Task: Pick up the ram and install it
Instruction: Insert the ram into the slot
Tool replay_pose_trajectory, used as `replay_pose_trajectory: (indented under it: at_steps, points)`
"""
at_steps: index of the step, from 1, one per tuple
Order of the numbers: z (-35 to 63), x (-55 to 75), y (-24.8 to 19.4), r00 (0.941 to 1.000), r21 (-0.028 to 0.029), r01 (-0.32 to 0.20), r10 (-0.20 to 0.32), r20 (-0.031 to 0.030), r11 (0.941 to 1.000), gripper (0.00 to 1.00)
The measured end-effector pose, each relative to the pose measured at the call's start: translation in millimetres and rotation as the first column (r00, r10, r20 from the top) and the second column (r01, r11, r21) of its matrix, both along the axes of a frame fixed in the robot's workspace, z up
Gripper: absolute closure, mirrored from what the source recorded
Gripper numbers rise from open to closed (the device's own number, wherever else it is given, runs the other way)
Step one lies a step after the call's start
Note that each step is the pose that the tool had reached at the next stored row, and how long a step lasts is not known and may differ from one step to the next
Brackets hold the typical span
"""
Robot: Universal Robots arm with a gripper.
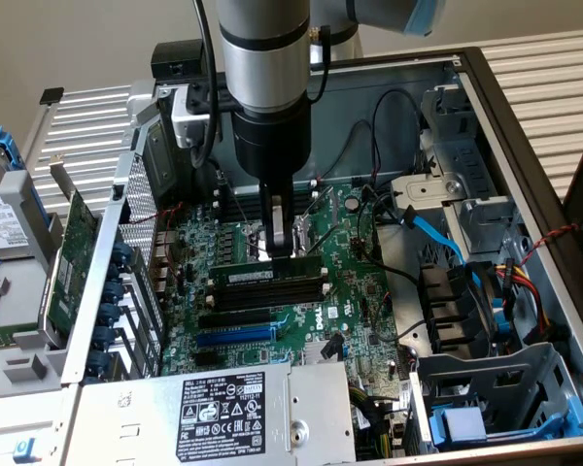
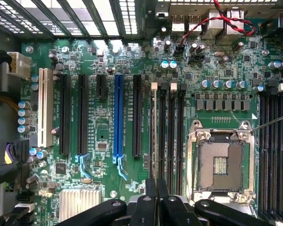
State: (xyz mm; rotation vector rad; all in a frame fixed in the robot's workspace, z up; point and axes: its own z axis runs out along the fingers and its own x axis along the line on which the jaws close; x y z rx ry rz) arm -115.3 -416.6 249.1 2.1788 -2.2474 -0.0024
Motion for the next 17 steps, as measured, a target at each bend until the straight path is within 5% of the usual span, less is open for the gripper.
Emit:
replay_pose_trajectory:
  at_steps: [17]
  points:
    - [-1.2, 1.2, -5.6, 0.9999, 0.0178, 0.000, 0.000, -0.0109, 0.9998, 0.88]
